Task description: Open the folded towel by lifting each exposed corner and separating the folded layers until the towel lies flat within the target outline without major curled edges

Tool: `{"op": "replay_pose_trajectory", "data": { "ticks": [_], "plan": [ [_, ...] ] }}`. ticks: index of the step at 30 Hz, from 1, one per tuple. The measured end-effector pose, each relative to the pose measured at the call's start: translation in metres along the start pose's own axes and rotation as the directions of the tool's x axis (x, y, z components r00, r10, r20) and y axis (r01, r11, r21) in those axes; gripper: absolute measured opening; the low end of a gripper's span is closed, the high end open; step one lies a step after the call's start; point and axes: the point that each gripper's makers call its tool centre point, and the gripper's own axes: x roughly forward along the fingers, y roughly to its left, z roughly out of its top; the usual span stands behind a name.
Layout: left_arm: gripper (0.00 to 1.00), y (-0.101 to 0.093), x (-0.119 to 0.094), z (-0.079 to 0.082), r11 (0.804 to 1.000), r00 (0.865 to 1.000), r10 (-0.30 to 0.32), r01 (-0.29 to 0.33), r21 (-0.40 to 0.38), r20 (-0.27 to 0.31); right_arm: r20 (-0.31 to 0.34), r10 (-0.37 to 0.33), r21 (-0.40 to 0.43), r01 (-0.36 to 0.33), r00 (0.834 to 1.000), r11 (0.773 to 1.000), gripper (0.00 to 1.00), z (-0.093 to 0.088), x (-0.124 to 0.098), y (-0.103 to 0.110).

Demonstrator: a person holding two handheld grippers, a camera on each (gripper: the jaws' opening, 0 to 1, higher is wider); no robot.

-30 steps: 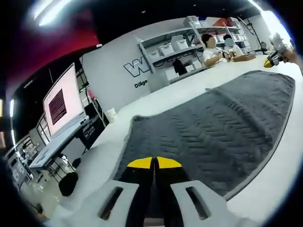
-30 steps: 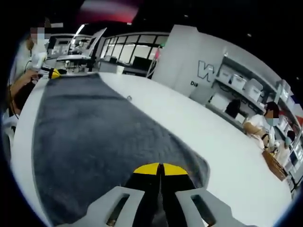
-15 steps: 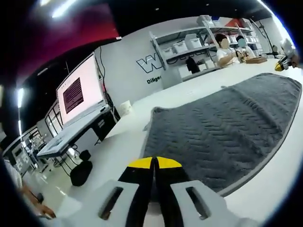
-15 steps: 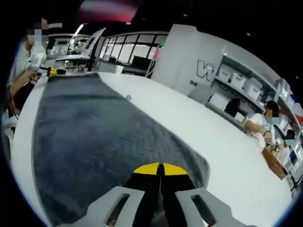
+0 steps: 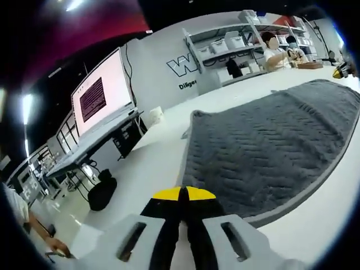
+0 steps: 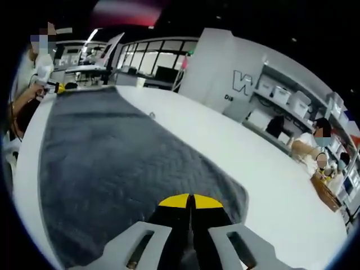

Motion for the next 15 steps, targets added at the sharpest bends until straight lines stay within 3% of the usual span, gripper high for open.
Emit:
{"op": "replay_pose_trajectory", "data": {
  "ticks": [15],
  "plan": [
    [0.00, 0.001, 0.006, -0.016, 1.000, 0.999, -0.013, 0.012, -0.008, -0.035, -0.005, -0.003, 0.000, 0.003, 1.000, 1.000, 0.00, 0.002, 0.001, 0.000]
  ]
}}
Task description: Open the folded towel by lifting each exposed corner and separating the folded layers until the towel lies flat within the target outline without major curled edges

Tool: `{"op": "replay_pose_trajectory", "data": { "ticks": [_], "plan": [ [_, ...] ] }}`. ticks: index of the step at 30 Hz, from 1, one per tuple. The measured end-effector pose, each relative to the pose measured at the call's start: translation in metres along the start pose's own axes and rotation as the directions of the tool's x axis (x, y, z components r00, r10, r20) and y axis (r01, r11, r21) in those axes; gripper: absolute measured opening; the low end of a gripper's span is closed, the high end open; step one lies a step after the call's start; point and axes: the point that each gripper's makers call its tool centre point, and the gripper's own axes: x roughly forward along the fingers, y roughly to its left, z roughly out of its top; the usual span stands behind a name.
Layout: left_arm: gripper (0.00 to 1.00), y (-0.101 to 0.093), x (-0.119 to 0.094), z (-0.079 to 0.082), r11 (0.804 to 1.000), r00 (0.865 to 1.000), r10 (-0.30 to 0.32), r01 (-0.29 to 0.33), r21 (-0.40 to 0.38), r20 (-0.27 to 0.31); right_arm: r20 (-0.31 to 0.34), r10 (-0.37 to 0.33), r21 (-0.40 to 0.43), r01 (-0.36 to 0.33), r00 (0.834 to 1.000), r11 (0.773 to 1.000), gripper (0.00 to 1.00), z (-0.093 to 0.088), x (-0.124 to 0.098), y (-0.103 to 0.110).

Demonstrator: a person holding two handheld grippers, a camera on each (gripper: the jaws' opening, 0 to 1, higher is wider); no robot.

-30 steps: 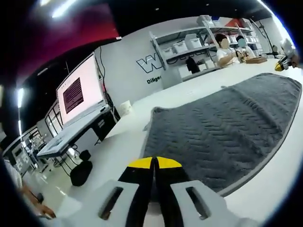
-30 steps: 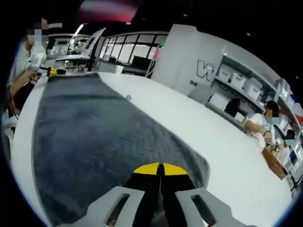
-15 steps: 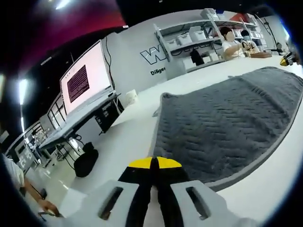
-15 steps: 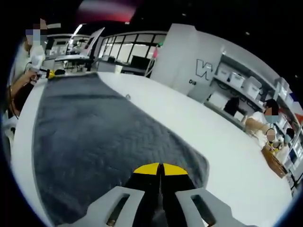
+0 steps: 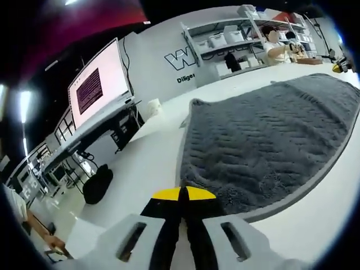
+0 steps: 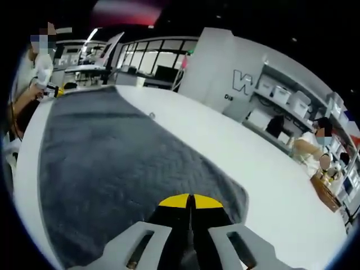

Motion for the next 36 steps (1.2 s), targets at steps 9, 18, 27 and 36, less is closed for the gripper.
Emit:
{"op": "replay_pose_trajectory", "data": {
  "ticks": [9, 18, 27, 36],
  "plan": [
    [0.00, 0.003, 0.001, -0.003, 1.000, 1.000, -0.013, 0.013, -0.025, 0.012, -0.001, -0.001, 0.006, 0.001, 1.000, 1.000, 0.00, -0.001, 0.001, 0.000],
    [0.00, 0.002, 0.001, 0.012, 0.995, 0.995, -0.078, 0.081, -0.053, 0.055, 0.026, 0.010, 0.030, -0.011, 1.000, 0.999, 0.00, 0.001, -0.006, 0.005],
    [0.03, -0.002, 0.005, 0.049, 0.989, 0.982, -0.140, 0.145, -0.024, 0.126, 0.068, 0.019, 0.061, -0.023, 0.998, 0.998, 0.00, 0.004, -0.025, 0.016],
    [0.05, -0.009, 0.018, 0.083, 0.981, 0.966, -0.195, 0.192, 0.032, 0.173, 0.080, 0.018, 0.086, -0.025, 0.997, 0.996, 0.00, -0.002, -0.051, 0.026]
  ]
}}
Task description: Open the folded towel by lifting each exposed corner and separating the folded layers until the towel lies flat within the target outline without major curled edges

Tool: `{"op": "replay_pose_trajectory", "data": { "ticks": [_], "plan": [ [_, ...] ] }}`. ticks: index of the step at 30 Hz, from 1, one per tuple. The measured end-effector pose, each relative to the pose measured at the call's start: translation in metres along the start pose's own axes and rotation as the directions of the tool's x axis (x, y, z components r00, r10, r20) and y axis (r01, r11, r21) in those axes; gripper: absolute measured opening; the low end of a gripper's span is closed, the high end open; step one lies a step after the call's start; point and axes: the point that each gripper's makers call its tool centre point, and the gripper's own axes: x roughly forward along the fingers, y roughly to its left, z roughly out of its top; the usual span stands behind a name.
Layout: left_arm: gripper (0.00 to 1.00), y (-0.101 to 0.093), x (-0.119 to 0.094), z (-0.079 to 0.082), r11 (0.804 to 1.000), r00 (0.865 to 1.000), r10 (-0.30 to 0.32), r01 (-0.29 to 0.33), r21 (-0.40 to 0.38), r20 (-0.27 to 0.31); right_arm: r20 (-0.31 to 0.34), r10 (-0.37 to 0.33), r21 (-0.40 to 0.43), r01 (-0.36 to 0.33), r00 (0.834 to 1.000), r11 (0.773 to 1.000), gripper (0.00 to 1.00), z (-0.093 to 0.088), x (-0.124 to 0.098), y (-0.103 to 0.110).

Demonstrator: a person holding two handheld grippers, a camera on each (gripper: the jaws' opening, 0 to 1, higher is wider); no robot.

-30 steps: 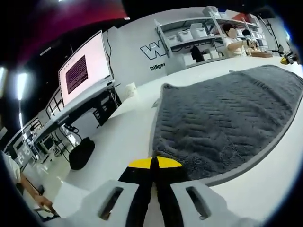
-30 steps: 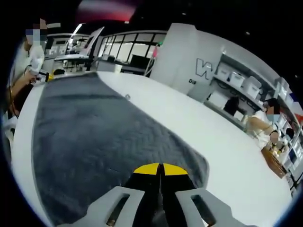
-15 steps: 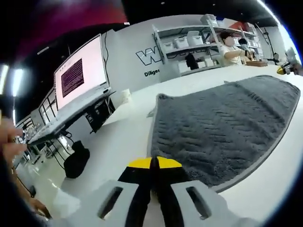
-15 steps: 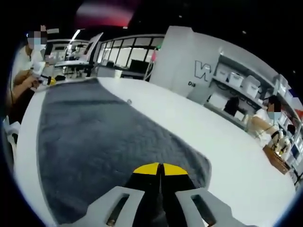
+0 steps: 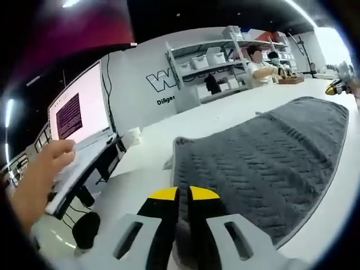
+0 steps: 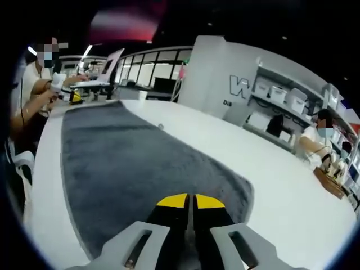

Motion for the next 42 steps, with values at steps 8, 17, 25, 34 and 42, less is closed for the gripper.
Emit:
{"op": "replay_pose_trajectory", "data": {
  "ticks": [8, 17, 25, 34, 42],
  "plan": [
    [0.05, -0.002, 0.018, 0.023, 0.998, 0.999, -0.040, 0.039, 0.052, 0.026, 0.019, -0.007, 0.001, 0.007, 1.000, 1.000, 0.00, 0.006, -0.017, 0.006],
    [0.04, 0.001, 0.043, 0.045, 0.993, 0.995, -0.084, 0.080, 0.089, 0.050, 0.025, -0.018, 0.004, 0.018, 1.000, 1.000, 0.00, 0.007, -0.031, 0.011],
    [0.04, -0.002, 0.071, 0.057, 0.984, 0.991, -0.129, 0.123, 0.126, 0.047, 0.023, -0.027, 0.010, 0.027, 0.999, 1.000, 0.00, 0.006, -0.040, 0.014],
    [0.04, -0.007, 0.102, 0.062, 0.975, 0.986, -0.163, 0.156, 0.158, 0.030, 0.021, -0.029, 0.024, 0.028, 0.999, 0.999, 0.00, 0.003, -0.044, 0.022],
    [0.04, -0.002, 0.120, 0.065, 0.975, 0.987, -0.158, 0.152, 0.160, 0.026, 0.009, -0.033, 0.021, 0.033, 0.999, 0.999, 0.00, 0.001, -0.044, 0.021]
  ]
}}
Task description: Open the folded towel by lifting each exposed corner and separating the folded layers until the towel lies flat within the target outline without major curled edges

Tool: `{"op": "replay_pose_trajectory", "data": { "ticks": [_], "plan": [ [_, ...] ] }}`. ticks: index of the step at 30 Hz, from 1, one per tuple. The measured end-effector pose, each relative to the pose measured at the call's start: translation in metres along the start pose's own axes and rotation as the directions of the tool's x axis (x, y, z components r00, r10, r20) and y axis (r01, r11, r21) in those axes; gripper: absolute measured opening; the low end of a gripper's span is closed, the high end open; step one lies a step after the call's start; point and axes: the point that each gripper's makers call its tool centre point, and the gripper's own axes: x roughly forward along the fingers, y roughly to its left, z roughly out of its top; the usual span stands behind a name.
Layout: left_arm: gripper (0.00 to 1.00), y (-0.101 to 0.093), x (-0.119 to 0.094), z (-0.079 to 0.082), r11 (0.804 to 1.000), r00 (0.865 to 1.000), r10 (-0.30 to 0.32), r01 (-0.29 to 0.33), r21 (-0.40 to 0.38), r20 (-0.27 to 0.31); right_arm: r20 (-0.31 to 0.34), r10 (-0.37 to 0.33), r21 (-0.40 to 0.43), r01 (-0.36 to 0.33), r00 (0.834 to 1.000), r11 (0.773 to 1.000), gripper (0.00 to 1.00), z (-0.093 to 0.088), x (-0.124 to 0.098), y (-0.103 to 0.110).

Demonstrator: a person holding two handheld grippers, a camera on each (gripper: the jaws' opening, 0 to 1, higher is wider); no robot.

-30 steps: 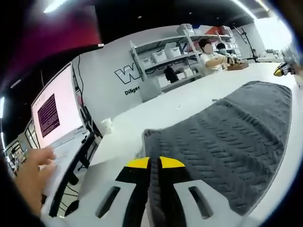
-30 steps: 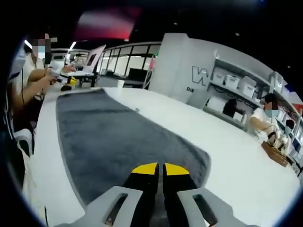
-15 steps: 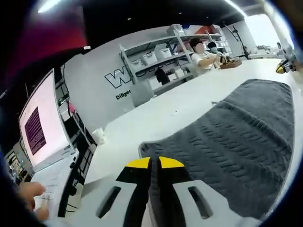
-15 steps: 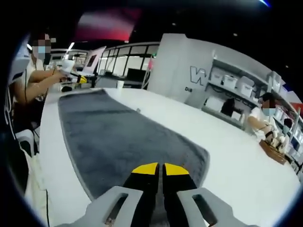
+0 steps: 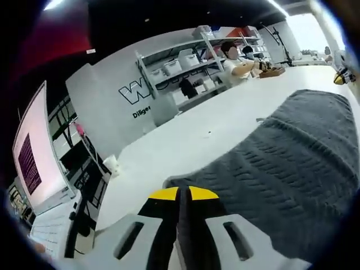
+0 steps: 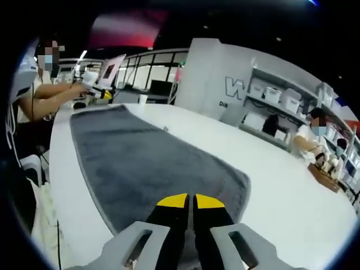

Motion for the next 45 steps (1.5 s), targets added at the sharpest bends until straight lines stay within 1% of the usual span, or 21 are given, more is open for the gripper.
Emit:
{"op": "replay_pose_trajectory", "data": {
  "ticks": [2, 4, 6, 11, 14, 17, 19, 20, 21, 23, 25, 27, 28, 31, 37, 40, 45],
  "plan": [
    [0.04, 0.002, 0.004, 0.001, 1.000, 1.000, -0.003, 0.003, 0.005, -0.001, 0.000, 0.001, -0.004, -0.001, 1.000, 1.000, 0.00, 0.002, 0.000, 0.002],
    [0.04, 0.003, 0.006, 0.002, 1.000, 1.000, -0.005, 0.005, 0.005, 0.002, -0.016, -0.006, -0.035, 0.006, 1.000, 0.999, 0.00, 0.002, -0.001, 0.002],
    [0.03, 0.005, 0.010, 0.003, 1.000, 1.000, -0.006, 0.006, 0.009, 0.001, -0.016, -0.012, -0.039, 0.011, 1.000, 0.999, 0.00, 0.003, -0.002, 0.002],
    [0.03, 0.010, 0.026, 0.000, 1.000, 1.000, -0.012, 0.012, 0.017, -0.002, 0.000, -0.016, -0.029, 0.016, 1.000, 0.999, 0.00, 0.007, -0.005, 0.002],
    [0.03, 0.007, 0.032, -0.006, 0.999, 0.999, -0.034, 0.034, 0.013, -0.017, 0.009, -0.010, -0.009, 0.010, 1.000, 1.000, 0.00, 0.008, -0.010, 0.003],
    [0.04, 0.006, 0.034, -0.006, 0.999, 0.999, -0.039, 0.039, 0.016, -0.017, 0.009, -0.016, 0.000, 0.016, 1.000, 1.000, 0.00, 0.006, -0.017, 0.003],
    [0.06, 0.004, 0.038, -0.006, 0.998, 0.998, -0.064, 0.064, -0.009, -0.010, 0.008, -0.017, 0.000, 0.017, 1.000, 1.000, 0.00, 0.005, -0.021, 0.003],
    [0.07, 0.001, 0.040, -0.005, 0.995, 0.996, -0.090, 0.090, -0.030, 0.001, 0.009, -0.018, 0.000, 0.018, 1.000, 1.000, 0.01, 0.005, -0.022, 0.003],
    [0.10, 0.000, 0.041, -0.005, 0.993, 0.995, -0.100, 0.101, -0.062, 0.011, 0.011, -0.018, 0.002, 0.018, 1.000, 1.000, 0.03, 0.004, -0.024, 0.003],
    [0.15, 0.002, 0.044, -0.007, 0.993, 0.995, -0.103, 0.104, -0.060, 0.008, 0.018, -0.019, 0.016, 0.019, 1.000, 1.000, 0.06, 0.003, -0.029, 0.003],
    [0.18, 0.002, 0.047, -0.008, 0.993, 0.994, -0.109, 0.109, -0.055, 0.003, 0.019, -0.027, 0.019, 0.027, 0.999, 0.999, 0.12, 0.003, -0.033, 0.002],
    [0.19, 0.002, 0.050, -0.008, 0.990, 0.992, -0.124, 0.124, -0.064, 0.005, 0.011, -0.033, 0.018, 0.033, 0.999, 0.999, 0.20, 0.001, -0.035, 0.002],
    [0.19, 0.001, 0.051, -0.009, 0.989, 0.992, -0.128, 0.128, -0.068, 0.005, 0.005, -0.036, 0.015, 0.036, 0.999, 0.999, 0.23, -0.001, -0.036, 0.001],
    [0.20, 0.000, 0.058, -0.011, 0.987, 0.989, -0.145, 0.144, -0.069, -0.005, 0.001, -0.044, 0.027, 0.044, 0.999, 0.999, 0.24, -0.002, -0.041, -0.002],
    [0.20, 0.000, 0.067, -0.017, 0.987, 0.989, -0.144, 0.141, -0.082, -0.033, 0.005, -0.048, 0.026, 0.048, 0.999, 0.998, 0.26, -0.001, -0.046, -0.003],
    [0.18, 0.001, 0.071, -0.022, 0.988, 0.990, -0.131, 0.126, -0.085, -0.054, 0.026, -0.054, 0.029, 0.054, 0.998, 0.998, 0.27, 0.003, -0.051, -0.005],
    [0.12, 0.011, 0.080, -0.030, 0.990, 0.992, -0.106, 0.098, -0.096, -0.075, 0.028, -0.065, 0.031, 0.064, 0.997, 0.997, 0.29, 0.004, -0.057, -0.007]
  ]
}}
